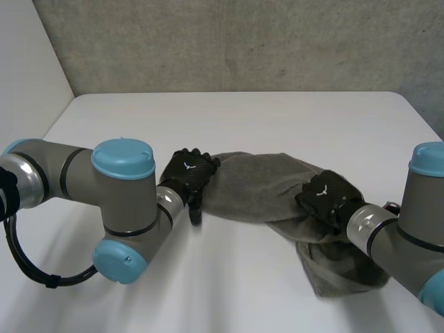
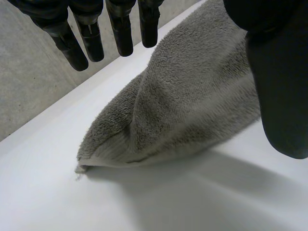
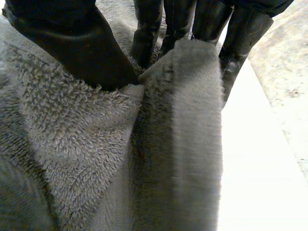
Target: Fold the towel.
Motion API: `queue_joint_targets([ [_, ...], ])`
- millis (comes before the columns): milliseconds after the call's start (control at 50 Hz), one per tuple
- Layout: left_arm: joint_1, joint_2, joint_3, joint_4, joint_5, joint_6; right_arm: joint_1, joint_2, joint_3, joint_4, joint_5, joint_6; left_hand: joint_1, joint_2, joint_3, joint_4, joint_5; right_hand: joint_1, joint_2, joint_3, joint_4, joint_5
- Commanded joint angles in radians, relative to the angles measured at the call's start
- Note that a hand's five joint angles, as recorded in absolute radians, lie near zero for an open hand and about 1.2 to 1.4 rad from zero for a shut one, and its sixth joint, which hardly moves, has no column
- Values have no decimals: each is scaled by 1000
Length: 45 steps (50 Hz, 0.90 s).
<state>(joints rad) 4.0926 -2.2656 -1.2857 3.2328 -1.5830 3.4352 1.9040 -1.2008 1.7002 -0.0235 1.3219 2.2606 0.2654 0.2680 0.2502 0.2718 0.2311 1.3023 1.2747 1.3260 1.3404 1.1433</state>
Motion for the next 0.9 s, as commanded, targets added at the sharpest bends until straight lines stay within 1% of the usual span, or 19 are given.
queue_joint_targets([
  [20,0,6,5,2,2,-2,-2,-34,-22,-55,13,88,-52,-54,-37,-58,-192,94,122,70,56,78],
  [60,0,8,5,2,2,-2,-5,-74,-31,-91,28,257,-52,-54,-37,-58,-192,94,122,70,56,78],
  [80,-1,6,6,4,0,-5,-5,-74,-31,-92,28,258,-49,-52,-34,-55,-189,94,122,70,56,78],
  [120,-5,3,11,7,0,-7,-22,-100,-40,-92,34,449,-49,-52,-34,-55,-189,94,122,70,56,78],
  [140,-11,-2,14,13,0,-7,-22,-100,-40,-92,34,450,-49,-52,-34,-55,-189,94,122,70,56,78],
  [220,-21,-15,19,22,0,-8,-45,-126,-44,-84,23,699,-49,-52,-34,-55,-189,94,122,70,56,78],
  [240,-21,-15,19,22,0,-8,-45,-126,-44,-84,23,700,-49,-52,-34,-55,-189,94,122,70,56,78],
  [280,-24,-22,22,24,0,-8,-57,-158,-33,-67,8,810,-49,-52,-34,-55,-189,94,122,70,56,78],
  [400,-43,-26,22,24,-2,-14,-60,-200,-30,-36,-44,876,-52,-54,-37,-58,-192,94,122,70,56,78],
  [500,-44,-28,20,28,-6,-37,-80,-279,-28,54,-127,902,-52,-54,-37,-58,-192,94,122,70,56,78],
  [600,-46,-38,22,36,-11,-145,-88,-341,-27,79,-148,979,-49,-52,-34,-55,-189,94,122,70,56,78],
  [740,-46,-60,26,36,-11,-203,-115,-407,16,73,-171,1042,-31,-34,-16,-38,-172,94,122,70,56,78],
  [780,-46,-68,26,36,-15,-202,-135,-427,29,70,-174,1045,24,22,40,18,-116,94,122,70,56,78],
  [800,-46,-72,26,36,-18,-203,-146,-436,32,70,-179,1045,176,173,191,169,35,94,122,70,56,78],
  [820,-46,-74,28,36,-28,-205,-154,-437,33,70,-185,1045,485,483,500,479,345,94,122,70,56,78],
  [840,-46,-74,28,36,-28,-205,-154,-438,33,70,-185,1045,488,486,503,482,348,94,122,70,56,78],
  [860,-46,-74,29,38,-43,-209,-161,-438,33,70,-196,1042,901,898,916,895,761,94,122,70,56,78],
  [880,-46,-74,29,38,-43,-209,-161,-436,32,71,-207,1042,905,903,920,899,765,94,122,70,56,78],
  [900,-47,-69,32,38,-67,-211,-161,-436,32,71,-207,1042,1129,1126,1144,1122,988,94,122,70,56,78],
])
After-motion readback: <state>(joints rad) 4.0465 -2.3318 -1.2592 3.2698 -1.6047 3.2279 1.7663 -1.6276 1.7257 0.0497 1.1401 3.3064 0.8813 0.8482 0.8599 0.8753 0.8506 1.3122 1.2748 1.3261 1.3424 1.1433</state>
